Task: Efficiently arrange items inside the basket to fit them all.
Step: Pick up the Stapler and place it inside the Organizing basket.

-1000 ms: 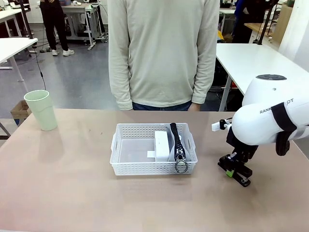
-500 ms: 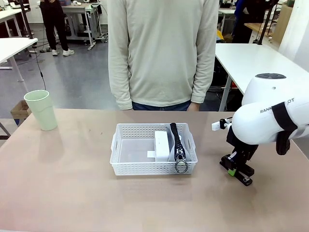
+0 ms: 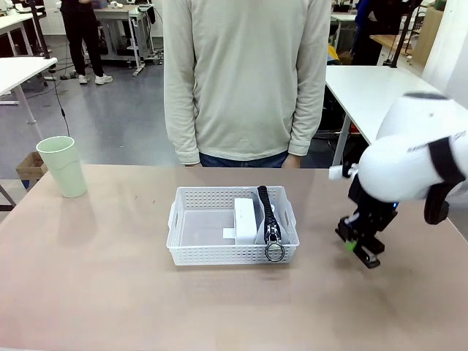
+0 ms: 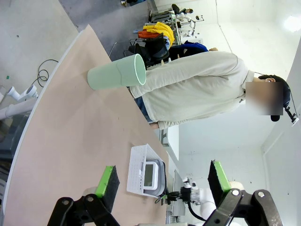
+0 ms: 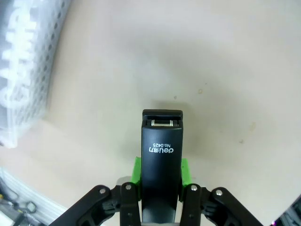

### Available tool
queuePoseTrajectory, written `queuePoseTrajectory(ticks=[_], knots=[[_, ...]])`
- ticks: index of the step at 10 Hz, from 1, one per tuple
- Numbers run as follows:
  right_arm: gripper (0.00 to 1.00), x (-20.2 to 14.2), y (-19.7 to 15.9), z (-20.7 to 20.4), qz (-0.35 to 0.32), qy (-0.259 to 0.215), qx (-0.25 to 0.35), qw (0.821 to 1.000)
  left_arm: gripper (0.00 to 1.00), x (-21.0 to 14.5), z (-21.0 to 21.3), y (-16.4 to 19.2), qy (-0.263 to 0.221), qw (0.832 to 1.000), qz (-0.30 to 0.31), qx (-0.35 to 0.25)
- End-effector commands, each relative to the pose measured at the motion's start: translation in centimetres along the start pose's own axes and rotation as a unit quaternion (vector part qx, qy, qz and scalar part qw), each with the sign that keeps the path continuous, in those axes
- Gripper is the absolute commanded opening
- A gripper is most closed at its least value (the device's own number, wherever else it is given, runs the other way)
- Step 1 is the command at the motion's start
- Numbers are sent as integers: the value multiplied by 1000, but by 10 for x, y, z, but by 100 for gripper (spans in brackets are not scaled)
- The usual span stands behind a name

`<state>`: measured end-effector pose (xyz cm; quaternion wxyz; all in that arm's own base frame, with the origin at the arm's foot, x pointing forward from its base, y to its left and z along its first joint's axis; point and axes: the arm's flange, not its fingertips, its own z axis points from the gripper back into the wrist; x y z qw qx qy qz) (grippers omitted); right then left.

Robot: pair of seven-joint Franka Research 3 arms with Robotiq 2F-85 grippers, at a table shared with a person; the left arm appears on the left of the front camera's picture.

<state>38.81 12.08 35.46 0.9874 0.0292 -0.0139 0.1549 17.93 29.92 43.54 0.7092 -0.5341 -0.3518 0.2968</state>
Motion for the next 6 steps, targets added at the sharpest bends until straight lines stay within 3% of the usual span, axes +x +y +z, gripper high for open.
queuePoseTrajectory(ticks=[1, 3, 5, 6], knots=[[0, -12, 21, 69, -64, -47, 35, 996, 100, 0, 1, -1, -3, 1000, 2, -9], [0, -24, 34, 97, -77, -82, 43, 993, 100, 0, 1, -1, -3, 1000, 2, -9], [0, -31, -3, 82, -119, -92, 111, 982, 100, 0, 1, -1, -3, 1000, 2, -9], [0, -22, 28, 110, -75, -81, 50, 993, 100, 0, 1, -1, -3, 1000, 2, -9]])
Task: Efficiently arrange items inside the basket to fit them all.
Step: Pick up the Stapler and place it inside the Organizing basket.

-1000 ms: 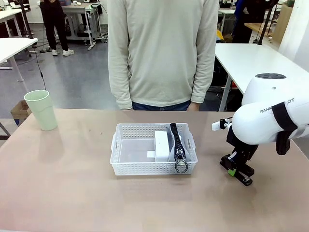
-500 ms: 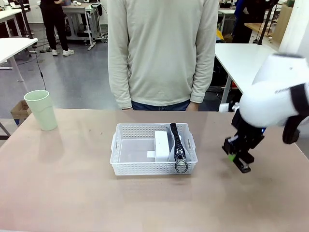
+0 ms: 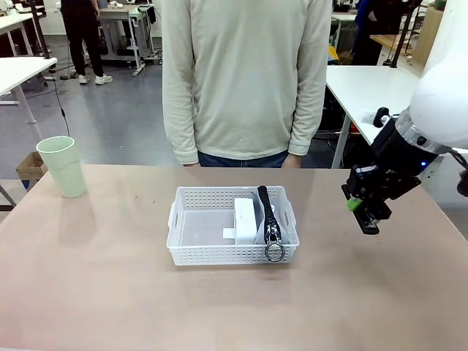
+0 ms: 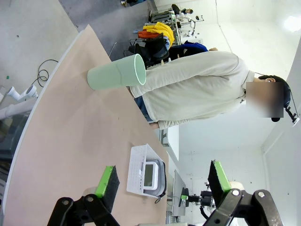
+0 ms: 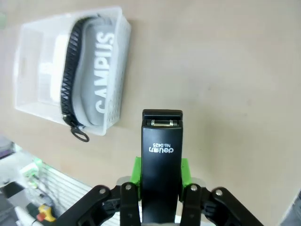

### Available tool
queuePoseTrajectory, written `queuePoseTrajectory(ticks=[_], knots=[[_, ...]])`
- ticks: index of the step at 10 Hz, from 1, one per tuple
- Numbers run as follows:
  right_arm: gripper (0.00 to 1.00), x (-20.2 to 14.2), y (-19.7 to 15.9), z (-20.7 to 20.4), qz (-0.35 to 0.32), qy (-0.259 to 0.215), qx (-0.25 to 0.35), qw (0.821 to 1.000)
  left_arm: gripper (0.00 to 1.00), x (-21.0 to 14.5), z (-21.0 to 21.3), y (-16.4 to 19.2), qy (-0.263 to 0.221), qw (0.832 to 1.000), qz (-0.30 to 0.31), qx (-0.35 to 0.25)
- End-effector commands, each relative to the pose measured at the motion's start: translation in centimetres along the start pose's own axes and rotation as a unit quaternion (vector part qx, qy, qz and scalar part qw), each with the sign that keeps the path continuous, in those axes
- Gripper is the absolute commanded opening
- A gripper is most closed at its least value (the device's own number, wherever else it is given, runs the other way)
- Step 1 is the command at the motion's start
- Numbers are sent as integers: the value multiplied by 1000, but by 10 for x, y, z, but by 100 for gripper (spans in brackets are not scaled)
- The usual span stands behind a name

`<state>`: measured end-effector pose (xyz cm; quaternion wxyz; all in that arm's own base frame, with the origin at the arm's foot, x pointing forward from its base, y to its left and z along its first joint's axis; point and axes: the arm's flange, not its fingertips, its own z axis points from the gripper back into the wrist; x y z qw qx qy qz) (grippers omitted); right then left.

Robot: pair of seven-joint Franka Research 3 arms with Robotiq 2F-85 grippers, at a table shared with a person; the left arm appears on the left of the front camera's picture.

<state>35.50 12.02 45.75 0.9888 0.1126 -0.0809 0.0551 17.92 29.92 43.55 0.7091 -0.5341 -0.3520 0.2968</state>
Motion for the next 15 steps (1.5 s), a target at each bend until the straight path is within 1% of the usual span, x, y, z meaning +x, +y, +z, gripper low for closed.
queuePoseTrajectory(ticks=[1, 2, 3, 4, 5, 6, 8, 9, 10, 11, 12, 14, 15], knots=[[0, 4, 15, 4, 24, 1, -18, 1000, 100, 0, 1, -1, -3, 1000, 2, -9], [37, 0, 0, 0, 0, 0, 0, 1000, 100, 0, 1, -1, -3, 1000, 2, -9], [37, -1, -3, -9, -34, 12, -20, 999, 100, 0, 1, -1, -3, 1000, 2, -9], [37, 10, 18, -10, -9, -10, -40, 999, 100, 0, 1, -1, -3, 1000, 2, -9], [37, 27, 54, -11, 26, -41, -52, 998, 100, 0, 1, -1, -3, 1000, 2, -9], [37, 44, 91, -17, 64, -47, -56, 995, 100, 0, 1, -1, -3, 1000, 2, -9], [37, 70, 168, -45, 148, -20, -49, 988, 100, 0, 1, -1, -3, 1000, 2, -9], [37, 76, 201, -60, 198, -2, -64, 978, 100, 0, 1, -1, -3, 1000, 2, -9], [37, 80, 233, -77, 233, 7, -70, 970, 100, 0, 1, -1, -3, 1000, 2, -9], [37, 84, 256, -94, 257, 9, -72, 964, 100, 0, 1, -1, -3, 1000, 2, -9], [37, 88, 274, -110, 266, 10, -82, 960, 100, 0, 1, -1, -3, 1000, 2, -9], [37, 93, 298, -140, 289, 18, -80, 954, 100, 0, 1, -1, -3, 1000, 2, -9], [37, 96, 303, -154, 292, 22, -79, 953, 100, 0, 1, -1, -3, 1000, 2, -9]])
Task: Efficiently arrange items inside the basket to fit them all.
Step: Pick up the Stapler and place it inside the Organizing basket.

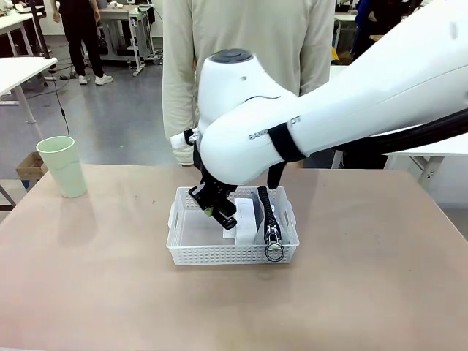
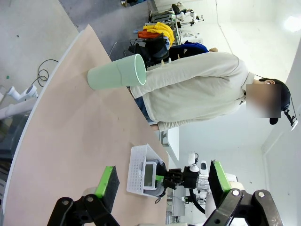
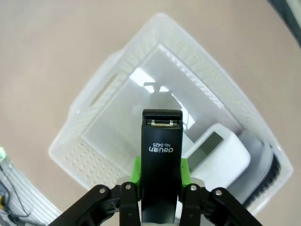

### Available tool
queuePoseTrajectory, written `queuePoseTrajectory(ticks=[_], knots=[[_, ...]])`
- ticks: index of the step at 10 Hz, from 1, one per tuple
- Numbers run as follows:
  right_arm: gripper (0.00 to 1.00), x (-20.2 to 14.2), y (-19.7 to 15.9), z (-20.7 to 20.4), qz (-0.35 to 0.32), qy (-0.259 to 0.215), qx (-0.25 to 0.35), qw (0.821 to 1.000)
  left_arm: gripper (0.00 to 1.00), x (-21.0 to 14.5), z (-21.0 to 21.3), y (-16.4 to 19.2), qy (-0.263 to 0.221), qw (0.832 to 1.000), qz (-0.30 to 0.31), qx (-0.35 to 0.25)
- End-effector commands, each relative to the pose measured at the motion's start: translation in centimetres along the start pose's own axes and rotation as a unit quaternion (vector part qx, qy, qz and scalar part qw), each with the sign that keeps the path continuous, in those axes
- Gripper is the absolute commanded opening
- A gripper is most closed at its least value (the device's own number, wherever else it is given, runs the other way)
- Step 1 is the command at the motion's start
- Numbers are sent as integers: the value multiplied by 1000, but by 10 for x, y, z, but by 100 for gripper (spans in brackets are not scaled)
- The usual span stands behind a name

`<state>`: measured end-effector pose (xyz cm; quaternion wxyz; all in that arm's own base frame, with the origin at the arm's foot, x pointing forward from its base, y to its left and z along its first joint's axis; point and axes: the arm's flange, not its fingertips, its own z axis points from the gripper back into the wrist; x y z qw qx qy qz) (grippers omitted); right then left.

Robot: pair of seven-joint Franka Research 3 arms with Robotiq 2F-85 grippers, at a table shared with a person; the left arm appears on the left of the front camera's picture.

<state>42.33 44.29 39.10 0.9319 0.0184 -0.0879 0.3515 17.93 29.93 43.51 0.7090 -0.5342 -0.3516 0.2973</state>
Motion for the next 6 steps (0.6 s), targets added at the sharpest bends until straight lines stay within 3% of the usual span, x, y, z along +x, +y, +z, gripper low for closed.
queuePoseTrajectory(ticks=[1, 6], knots=[[37, 24, 7, -15, -12, -5, -14, 1000, 100, 0, 1, -1, -3, 1000, 1, -9], [37, 38, 2, -65, 21, 51, 3, 998, 100, 0, 1, -1, -3, 1000, 1, -9]])
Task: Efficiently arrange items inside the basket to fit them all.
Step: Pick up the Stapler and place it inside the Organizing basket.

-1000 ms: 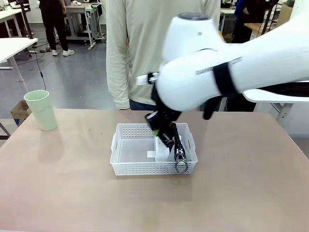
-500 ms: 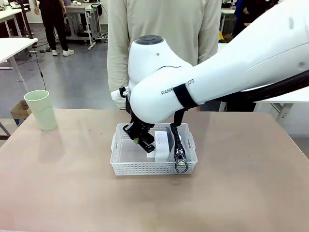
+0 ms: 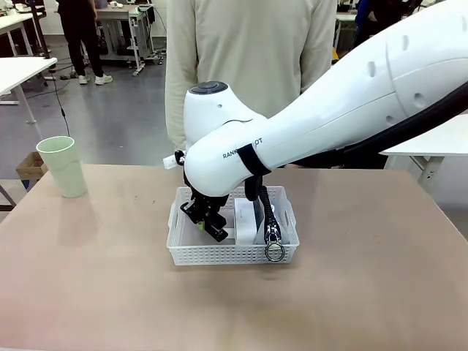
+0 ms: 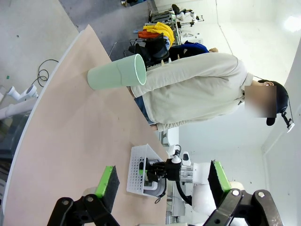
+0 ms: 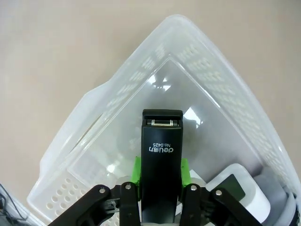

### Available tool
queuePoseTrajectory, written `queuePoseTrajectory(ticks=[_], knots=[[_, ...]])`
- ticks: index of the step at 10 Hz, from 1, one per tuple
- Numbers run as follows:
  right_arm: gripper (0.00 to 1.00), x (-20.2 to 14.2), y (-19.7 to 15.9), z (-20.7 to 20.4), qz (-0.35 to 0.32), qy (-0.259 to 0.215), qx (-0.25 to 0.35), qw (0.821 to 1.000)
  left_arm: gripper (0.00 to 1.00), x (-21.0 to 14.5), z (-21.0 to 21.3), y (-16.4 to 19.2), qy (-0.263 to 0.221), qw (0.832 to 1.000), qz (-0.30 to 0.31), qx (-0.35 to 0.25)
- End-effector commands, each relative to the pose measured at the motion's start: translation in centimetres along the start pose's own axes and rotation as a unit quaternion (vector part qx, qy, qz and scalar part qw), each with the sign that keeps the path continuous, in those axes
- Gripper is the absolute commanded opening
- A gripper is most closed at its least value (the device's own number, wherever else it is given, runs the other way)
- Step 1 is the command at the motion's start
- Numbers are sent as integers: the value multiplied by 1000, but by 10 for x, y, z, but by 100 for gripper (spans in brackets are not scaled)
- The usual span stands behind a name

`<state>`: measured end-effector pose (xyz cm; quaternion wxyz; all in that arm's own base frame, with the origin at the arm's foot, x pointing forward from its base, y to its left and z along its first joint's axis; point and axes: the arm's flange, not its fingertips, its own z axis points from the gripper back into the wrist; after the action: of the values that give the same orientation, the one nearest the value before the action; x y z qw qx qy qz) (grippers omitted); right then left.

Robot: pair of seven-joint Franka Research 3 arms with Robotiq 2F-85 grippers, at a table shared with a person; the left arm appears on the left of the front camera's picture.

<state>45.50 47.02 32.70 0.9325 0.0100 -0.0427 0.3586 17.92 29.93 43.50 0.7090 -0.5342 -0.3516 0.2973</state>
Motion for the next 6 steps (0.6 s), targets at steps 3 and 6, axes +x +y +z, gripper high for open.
queuePoseTrajectory(ticks=[3, 6], knots=[[37, 7, -2, 3, 11, 11, -5, 1000, 100, 0, 1, -2, -3, 1000, 1, -9], [97, 5, -3, 1, 21, 17, -12, 1000, 100, 0, 1, -2, -3, 1000, 1, -9]])
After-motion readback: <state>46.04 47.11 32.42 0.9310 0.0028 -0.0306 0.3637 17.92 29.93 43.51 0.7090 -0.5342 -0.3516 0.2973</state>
